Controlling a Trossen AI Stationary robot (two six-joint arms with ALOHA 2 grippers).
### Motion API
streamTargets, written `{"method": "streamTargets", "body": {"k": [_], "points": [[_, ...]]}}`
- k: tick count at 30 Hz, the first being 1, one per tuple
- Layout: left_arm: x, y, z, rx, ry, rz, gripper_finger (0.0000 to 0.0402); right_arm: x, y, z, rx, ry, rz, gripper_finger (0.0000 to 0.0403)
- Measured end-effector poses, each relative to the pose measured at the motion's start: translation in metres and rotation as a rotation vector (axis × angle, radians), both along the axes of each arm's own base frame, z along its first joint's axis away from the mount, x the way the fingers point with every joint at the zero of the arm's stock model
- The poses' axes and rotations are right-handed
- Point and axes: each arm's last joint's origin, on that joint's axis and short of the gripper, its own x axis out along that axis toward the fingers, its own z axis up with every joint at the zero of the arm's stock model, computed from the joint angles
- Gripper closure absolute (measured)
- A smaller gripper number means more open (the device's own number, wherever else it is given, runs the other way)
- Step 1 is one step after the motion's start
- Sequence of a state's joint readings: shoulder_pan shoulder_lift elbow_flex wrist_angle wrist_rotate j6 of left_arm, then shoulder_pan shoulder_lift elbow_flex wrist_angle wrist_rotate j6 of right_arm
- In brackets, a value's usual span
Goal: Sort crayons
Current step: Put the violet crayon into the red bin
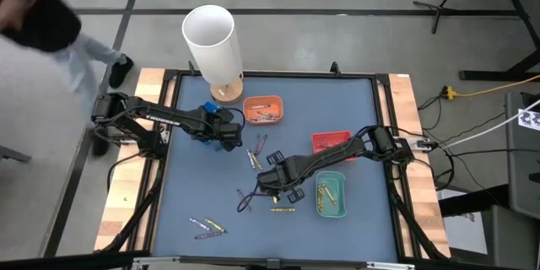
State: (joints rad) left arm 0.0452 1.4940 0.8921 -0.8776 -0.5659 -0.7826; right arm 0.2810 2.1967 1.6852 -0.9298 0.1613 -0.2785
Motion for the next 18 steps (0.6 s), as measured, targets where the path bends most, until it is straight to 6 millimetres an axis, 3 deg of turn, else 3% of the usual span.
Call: {"method": "streamTargets", "body": {"k": [18], "points": [[-0.0001, 0.0000, -0.0001, 0.001, 0.000, 0.000, 0.0314, 0.0078, 0.0029, 0.0016, 0.044, -0.078, 0.003, 0.0290]]}}
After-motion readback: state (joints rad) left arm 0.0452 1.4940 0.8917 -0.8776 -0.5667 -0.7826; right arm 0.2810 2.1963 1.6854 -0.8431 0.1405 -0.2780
